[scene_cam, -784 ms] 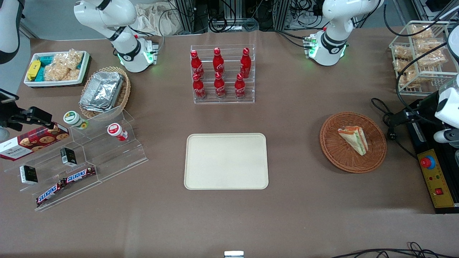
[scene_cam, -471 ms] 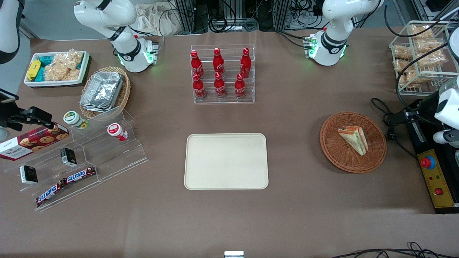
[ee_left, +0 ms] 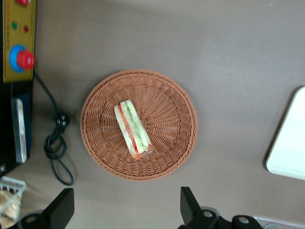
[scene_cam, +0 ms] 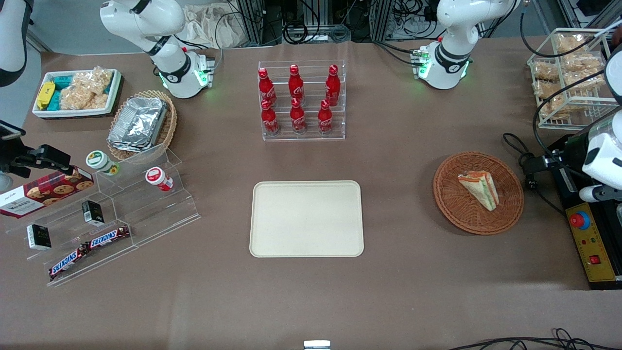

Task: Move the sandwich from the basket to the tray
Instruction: 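Move the left gripper toward the wicker basket with the sandwich, then lower the open left gripper over the wrapped sandwich in the basket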

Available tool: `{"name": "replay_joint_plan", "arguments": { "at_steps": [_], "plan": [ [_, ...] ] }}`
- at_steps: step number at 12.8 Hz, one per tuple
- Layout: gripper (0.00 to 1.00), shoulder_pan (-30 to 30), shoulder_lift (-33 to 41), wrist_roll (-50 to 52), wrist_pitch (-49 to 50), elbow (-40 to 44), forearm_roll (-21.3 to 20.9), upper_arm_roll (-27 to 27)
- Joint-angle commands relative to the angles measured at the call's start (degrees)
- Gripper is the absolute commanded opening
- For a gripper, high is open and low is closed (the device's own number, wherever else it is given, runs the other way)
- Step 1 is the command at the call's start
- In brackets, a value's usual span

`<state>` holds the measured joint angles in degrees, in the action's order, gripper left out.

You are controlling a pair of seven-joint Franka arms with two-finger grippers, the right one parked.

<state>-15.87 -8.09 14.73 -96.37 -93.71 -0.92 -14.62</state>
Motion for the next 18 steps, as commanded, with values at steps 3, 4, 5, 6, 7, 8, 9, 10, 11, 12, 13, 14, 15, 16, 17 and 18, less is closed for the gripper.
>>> {"name": "replay_joint_plan", "arguments": {
  "at_steps": [3,4,5,6,7,8,9,10,11,12,13,14,15,16,17,18],
  "plan": [
    [1.0,-0.8,0.1,13.3,-5.6,-7.7,-1.9,-0.1],
    [1.0,-1.3,0.2,15.6,-8.1,-10.0,-1.9,-0.1],
    [1.0,-1.4,0.0,19.2,-10.7,-12.1,-1.9,-0.1],
    [1.0,-1.4,-0.3,22.4,-13.4,-14.2,-1.9,-0.1],
    [1.0,-1.4,-0.7,26.2,-16.5,-16.5,-1.9,-0.1],
    [1.0,-1.3,-0.9,28.1,-20.0,-19.1,-1.9,-0.2],
    [1.0,-1.3,-1.0,28.4,-23.8,-22.2,-2.0,-0.1],
    [1.0,-1.4,-1.0,28.5,-28.0,-25.1,-1.9,-0.1],
    [1.0,-1.4,-1.4,28.5,-30.7,-26.9,-1.9,-0.1],
    [1.0,-1.6,-2.0,28.5,-32.2,-27.9,-2.0,-0.1],
    [1.0,-2.4,-3.1,28.5,-34.0,-28.7,-1.9,-0.1],
    [1.0,-2.6,-3.5,28.5,-36.5,-29.9,-2.0,-0.1],
    [1.0,-2.8,-4.2,28.5,-39.4,-31.7,-1.9,-0.1],
    [1.0,-3.7,-5.2,28.5,-41.2,-32.5,-2.0,-0.1],
    [1.0,-4.0,-6.6,28.5,-41.4,-32.4,-1.9,-0.1],
    [1.0,-4.1,-7.5,28.5,-41.6,-32.4,-1.9,-0.1]
  ]
}}
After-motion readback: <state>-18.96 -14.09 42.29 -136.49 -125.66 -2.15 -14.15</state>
